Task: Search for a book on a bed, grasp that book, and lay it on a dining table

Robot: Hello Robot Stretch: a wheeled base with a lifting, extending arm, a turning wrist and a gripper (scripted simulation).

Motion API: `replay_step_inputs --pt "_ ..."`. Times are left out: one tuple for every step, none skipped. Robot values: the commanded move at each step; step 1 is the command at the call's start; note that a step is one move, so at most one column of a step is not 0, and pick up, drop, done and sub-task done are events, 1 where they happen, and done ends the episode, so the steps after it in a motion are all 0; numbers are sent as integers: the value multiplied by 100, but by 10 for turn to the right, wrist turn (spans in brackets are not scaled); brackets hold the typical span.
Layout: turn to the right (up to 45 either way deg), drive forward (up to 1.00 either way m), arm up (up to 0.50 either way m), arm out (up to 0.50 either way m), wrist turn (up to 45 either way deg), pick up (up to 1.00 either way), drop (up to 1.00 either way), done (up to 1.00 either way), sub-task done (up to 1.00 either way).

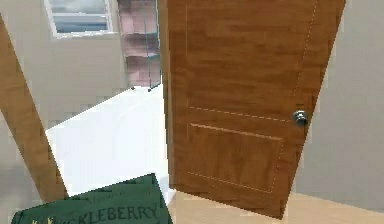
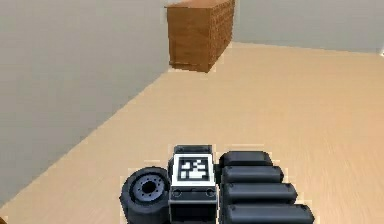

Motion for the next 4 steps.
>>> replay_step_inputs --pt "0 65 0 0 0 0 0 0 0" --pt "-420 0 0 0 0 0 0 0 0" --pt "0 30 0 0 0 0 0 0 0" --pt "-240 0 0 0 0 0 0 0 0"
